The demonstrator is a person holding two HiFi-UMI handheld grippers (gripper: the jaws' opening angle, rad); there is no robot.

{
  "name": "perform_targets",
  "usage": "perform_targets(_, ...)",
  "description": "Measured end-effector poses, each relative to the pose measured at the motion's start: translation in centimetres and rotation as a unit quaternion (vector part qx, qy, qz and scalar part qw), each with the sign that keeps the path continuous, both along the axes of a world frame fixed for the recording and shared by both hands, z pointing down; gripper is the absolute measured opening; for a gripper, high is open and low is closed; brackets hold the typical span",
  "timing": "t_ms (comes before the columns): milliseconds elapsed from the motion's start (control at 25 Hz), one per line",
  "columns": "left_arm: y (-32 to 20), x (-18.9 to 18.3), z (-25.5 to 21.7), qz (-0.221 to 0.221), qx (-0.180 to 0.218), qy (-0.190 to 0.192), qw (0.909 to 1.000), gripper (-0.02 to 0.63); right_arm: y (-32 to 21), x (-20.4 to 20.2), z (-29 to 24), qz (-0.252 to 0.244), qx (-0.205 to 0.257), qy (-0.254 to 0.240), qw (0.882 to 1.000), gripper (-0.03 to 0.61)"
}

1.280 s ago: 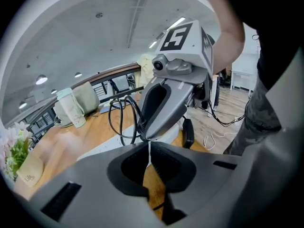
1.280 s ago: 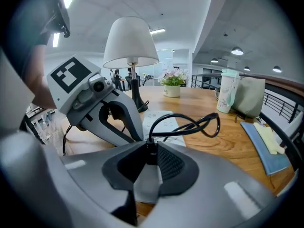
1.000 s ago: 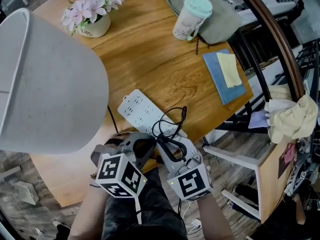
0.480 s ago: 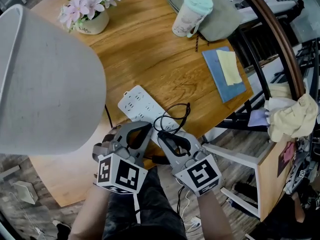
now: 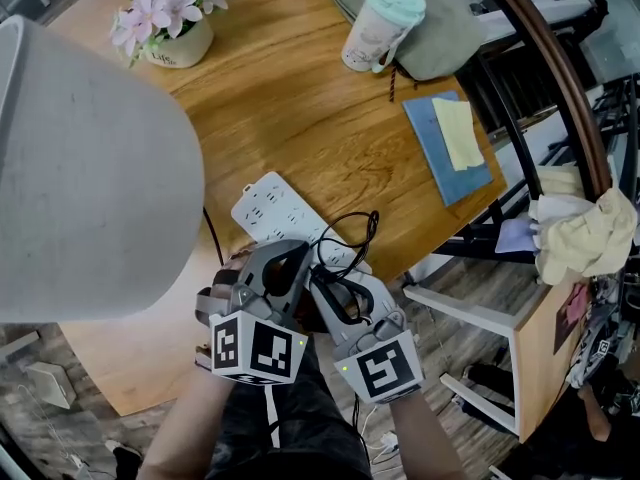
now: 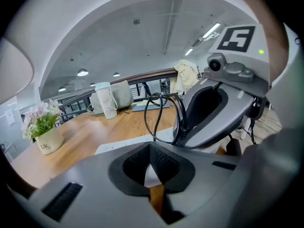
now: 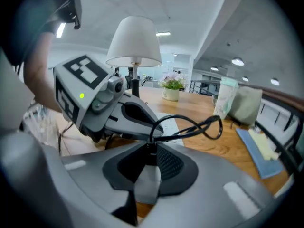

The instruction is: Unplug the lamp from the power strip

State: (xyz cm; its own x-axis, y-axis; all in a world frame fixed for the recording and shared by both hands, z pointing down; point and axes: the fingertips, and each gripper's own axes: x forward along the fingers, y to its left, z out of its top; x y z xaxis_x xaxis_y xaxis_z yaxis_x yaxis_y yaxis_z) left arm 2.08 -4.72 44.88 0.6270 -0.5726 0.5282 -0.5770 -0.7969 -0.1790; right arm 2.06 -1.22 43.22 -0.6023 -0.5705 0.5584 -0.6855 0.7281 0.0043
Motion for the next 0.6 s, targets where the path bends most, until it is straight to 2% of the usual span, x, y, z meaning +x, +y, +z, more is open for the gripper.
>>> perform_targets(80, 0.0, 0.08, -0.04, 0.002, 0.002, 0.001, 1.0, -0.009, -0.32, 0.58, -0.01, 0.026, -0.04, -0.06, 0.997, 0.067)
perform_targets(120, -0.02, 0.1, -0.03, 0.002, 0.003, 0.001, 1.0, -0.009, -0.42, 0.83, 0.05, 0.029, -0.053, -0.072, 0.996, 0.067)
perform_targets(160, -0.01, 0.11, -0.01, 0.002, 0.003, 0.001, 1.0, -0.009, -0.45, 0.87, 0.09, 0.024, -0.054, -0.065, 0.996, 0.067)
perform_targets(240, 0.02, 0.16, 0.01, 0.0, 0.002, 0.001, 1.0, -0.009, -0.33, 0.46, 0.04, -0.001, -0.026, -0.005, 1.0, 0.067)
perform_targets(320, 0.01, 0.21, -0.01, -0.001, 0.001, 0.002, 1.0, -0.009, 0.06, 0.13, 0.13, -0.03, 0.008, 0.063, 0.998, 0.066)
perform_targets(400, -0.04, 0.16, -0.03, -0.003, 0.001, 0.002, 1.0, -0.009, 0.34, 0.02, 0.22, -0.043, 0.023, 0.093, 0.994, 0.067)
perform_targets(520, -0.05, 0.16, -0.06, -0.003, 0.001, 0.003, 1.0, -0.009, 0.37, 0.06, 0.15, -0.038, 0.018, 0.08, 0.996, 0.067)
perform_targets(600, -0.07, 0.19, -0.09, -0.003, 0.001, 0.003, 1.0, -0.009, 0.1, 0.15, -0.04, -0.013, -0.008, 0.029, 0.999, 0.066)
